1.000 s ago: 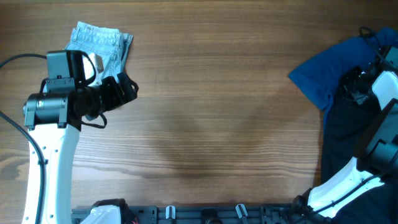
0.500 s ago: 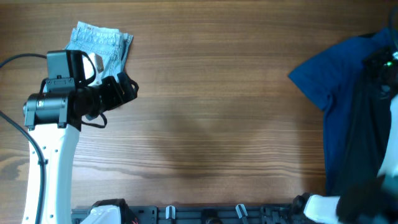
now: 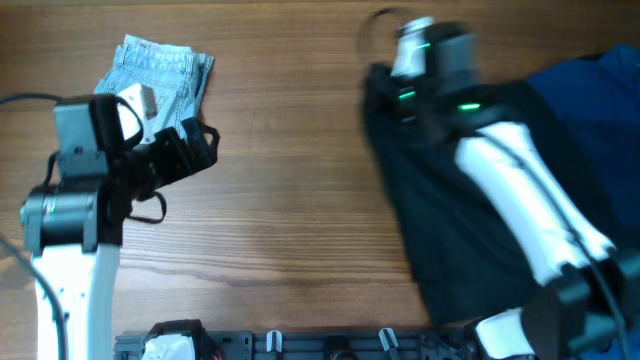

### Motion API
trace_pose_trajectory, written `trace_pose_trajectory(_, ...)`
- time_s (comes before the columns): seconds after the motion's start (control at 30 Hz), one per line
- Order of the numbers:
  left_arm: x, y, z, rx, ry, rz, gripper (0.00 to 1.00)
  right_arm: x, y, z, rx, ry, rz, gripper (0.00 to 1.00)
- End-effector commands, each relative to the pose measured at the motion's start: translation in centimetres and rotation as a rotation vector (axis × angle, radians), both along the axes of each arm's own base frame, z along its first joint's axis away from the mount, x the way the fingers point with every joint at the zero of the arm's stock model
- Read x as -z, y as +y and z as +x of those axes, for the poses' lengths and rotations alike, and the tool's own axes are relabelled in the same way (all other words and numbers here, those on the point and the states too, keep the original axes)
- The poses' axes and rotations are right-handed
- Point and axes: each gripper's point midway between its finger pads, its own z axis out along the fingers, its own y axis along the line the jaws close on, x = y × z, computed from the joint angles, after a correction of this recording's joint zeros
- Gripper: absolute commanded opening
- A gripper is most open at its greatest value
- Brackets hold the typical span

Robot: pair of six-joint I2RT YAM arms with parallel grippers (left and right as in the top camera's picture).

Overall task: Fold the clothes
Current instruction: 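Reach the right gripper to the dark shorts and grasp their waistband, then drag the dark shorts leftward to the table center with the right gripper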

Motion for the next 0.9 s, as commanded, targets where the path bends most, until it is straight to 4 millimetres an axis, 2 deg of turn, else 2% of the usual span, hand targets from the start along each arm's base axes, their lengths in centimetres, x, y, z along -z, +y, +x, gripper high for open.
trace_pose_trajectory(0.0,-2.2,1.1,-0.7,-0.035,-0.088,0.07,1.0,3.1,8.1,-3.5,-0.22,0.036,-0.007,0.07)
trace_pose_trajectory(0.03,-2.5,1.2,-0.8,-0.036,-0.097,0.071,1.0,3.9,10.5,-5.2,-0.328,0.014,-0.026,0.1)
trace_pose_trajectory(0.1,-2.7,1.1,-1.0,-0.036,-0.104,0.072,1.0,4.8,13.4,-7.8,-0.496,-0.053,-0.079,0.27)
trace_pose_trajectory(0.13,-2.7,1.1,-1.0,-0.036,-0.105,0.072,1.0,5.0,14.2,-8.6,-0.544,-0.089,-0.116,0.33)
trace_pose_trajectory(0.2,-2.6,1.1,-0.9,-0.036,-0.101,0.071,1.0,5.1,13.8,-8.4,-0.481,-0.107,-0.183,0.46)
trace_pose_trajectory(0.3,-2.3,1.1,-0.8,-0.036,-0.092,0.071,1.0,4.8,9.2,-5.1,-0.197,-0.066,-0.253,0.68)
trace_pose_trajectory(0.4,-2.2,1.2,-0.7,-0.035,-0.085,0.071,1.0,4.0,3.4,-1.4,-0.013,-0.035,-0.251,0.7)
trace_pose_trajectory(0.47,-2.0,1.2,-0.6,-0.035,-0.08,0.07,1.0,4.0,-1.8,1.5,0.127,-0.005,-0.235,0.71)
trace_pose_trajectory(0.53,-1.9,1.2,-0.5,-0.035,-0.076,0.07,1.0,4.6,-6.7,3.5,0.259,0.035,-0.226,0.71)
trace_pose_trajectory(0.6,-1.9,1.2,-0.5,-0.035,-0.073,0.07,1.0,5.5,-10.9,5.0,0.358,0.067,-0.224,0.71)
trace_pose_trajectory(0.73,-1.8,1.2,-0.4,-0.035,-0.071,0.069,1.0,9.0,-16.6,5.8,0.476,0.16,-0.268,0.71)
trace_pose_trajectory(0.8,-1.8,1.2,-0.4,-0.035,-0.071,0.069,1.0,11.4,-18.2,6.1,0.543,0.209,-0.293,0.71)
trace_pose_trajectory(0.83,-1.8,1.2,-0.4,-0.035,-0.071,0.069,1.0,13.2,-18.7,6.3,0.577,0.238,-0.3,0.71)
trace_pose_trajectory(0.87,-1.8,1.2,-0.4,-0.035,-0.071,0.069,1.0,14.0,-18.8,6.4,0.577,0.247,-0.305,0.71)
